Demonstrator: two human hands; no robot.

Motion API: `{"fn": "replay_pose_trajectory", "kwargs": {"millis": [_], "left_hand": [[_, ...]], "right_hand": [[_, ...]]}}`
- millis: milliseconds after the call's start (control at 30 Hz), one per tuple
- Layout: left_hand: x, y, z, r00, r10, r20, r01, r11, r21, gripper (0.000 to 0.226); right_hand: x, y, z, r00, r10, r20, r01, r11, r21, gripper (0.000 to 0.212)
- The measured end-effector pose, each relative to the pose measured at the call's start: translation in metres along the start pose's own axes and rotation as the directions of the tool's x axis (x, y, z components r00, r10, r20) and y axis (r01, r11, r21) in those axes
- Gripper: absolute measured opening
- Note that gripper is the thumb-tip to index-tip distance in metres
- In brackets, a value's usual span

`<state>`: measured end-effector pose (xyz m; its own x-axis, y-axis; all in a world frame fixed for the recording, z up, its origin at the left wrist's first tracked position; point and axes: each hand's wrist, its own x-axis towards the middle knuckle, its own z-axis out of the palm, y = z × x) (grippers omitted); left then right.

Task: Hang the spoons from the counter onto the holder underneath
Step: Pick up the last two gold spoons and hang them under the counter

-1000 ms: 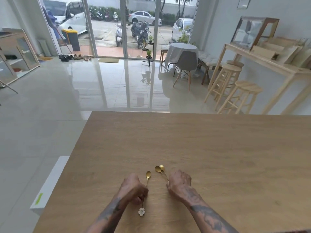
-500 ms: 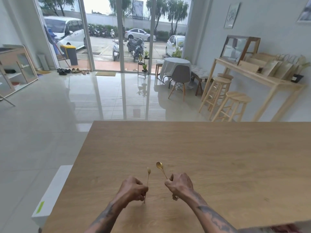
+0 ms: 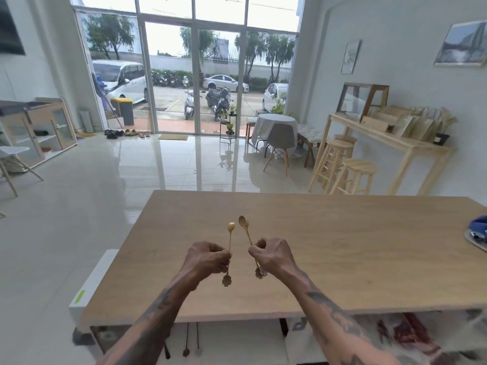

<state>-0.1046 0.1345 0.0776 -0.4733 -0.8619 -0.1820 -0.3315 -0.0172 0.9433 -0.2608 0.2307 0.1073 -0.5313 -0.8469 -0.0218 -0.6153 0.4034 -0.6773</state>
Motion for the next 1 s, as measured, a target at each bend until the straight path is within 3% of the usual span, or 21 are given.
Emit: {"fn": "replay_pose_trajectory", "kwargs": {"millis": [267,467,633,833,1000], "left_hand": [[-0.091,0.001,0.013,0.993,0.097,-0.070,-0.106,0.984,-0.142,0.011],[-0.133,-0.027,0.005,0.988,0.121,-0.092,-0.138,0.967,-0.212,0.015],[-0.153,-0.098,0.001,0.995,0.016,-0.095,-0.039,0.971,-0.236,0.017],[-0.163,-0.205,0.002,0.968,-0.208,-0.140,0.161,0.944,-0.289,0.011],[-0.136,-0.284,0.000,0.937,-0.315,-0.153,0.258,0.917,-0.304,0.009]], "right_hand": [[-0.081,-0.008,-0.022,0.997,-0.071,-0.037,0.079,0.959,0.272,0.012],[-0.120,-0.005,0.005,0.993,-0.084,0.079,0.045,0.911,0.409,0.012],[-0.134,0.026,0.069,0.964,-0.028,0.265,-0.094,0.896,0.434,0.014],[-0.140,0.074,0.172,0.917,0.060,0.394,-0.218,0.903,0.371,0.013],[-0.124,0.121,0.258,0.858,0.157,0.490,-0.344,0.883,0.320,0.013]]}}
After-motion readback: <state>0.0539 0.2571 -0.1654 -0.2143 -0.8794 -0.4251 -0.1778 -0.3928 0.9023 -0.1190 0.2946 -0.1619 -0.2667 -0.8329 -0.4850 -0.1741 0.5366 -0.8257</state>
